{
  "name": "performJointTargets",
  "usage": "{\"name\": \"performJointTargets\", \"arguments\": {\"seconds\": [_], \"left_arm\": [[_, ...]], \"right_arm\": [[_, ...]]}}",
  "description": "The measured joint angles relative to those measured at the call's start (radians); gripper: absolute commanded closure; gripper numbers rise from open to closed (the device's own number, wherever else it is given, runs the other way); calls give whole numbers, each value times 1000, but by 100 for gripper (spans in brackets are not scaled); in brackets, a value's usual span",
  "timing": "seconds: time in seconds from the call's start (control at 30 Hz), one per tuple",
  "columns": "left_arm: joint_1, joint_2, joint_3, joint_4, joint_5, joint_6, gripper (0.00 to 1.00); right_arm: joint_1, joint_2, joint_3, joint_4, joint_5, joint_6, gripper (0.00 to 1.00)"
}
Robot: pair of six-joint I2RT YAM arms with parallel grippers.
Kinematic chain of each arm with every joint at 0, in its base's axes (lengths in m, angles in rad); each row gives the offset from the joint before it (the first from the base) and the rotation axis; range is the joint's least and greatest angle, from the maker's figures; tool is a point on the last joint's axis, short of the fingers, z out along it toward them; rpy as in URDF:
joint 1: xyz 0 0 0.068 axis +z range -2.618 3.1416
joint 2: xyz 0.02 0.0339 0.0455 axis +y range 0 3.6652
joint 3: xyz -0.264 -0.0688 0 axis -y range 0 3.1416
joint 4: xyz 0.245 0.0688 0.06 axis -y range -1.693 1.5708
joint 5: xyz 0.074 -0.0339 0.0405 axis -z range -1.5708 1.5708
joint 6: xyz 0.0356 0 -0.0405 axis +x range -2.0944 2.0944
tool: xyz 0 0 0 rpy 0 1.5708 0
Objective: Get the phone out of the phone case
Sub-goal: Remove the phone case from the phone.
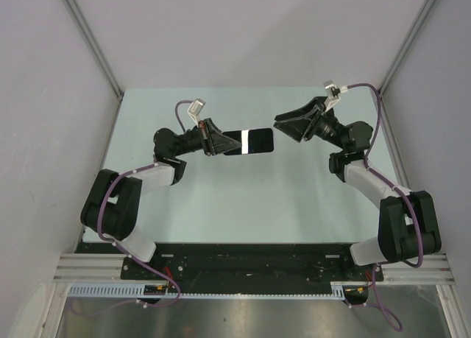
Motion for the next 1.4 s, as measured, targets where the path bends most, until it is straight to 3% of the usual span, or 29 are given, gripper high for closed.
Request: {"name": "performJointTargets", "arguments": {"seconds": [0.3, 0.5, 0.97, 1.4], "left_arm": [[-29, 0, -16, 2, -14, 4, 100], [-74, -13, -16, 3, -5, 29, 99], [-76, -50, -35, 4, -2, 91, 100], [-54, -65, -67, 4, -28, 115, 100]], "right_arm": [[27, 3, -30, -62, 45, -94, 39], [32, -4, -41, -124, 55, -135, 52], [25, -26, -79, -60, 48, -26, 47], [39, -57, -89, -48, 55, -20, 51]]}}
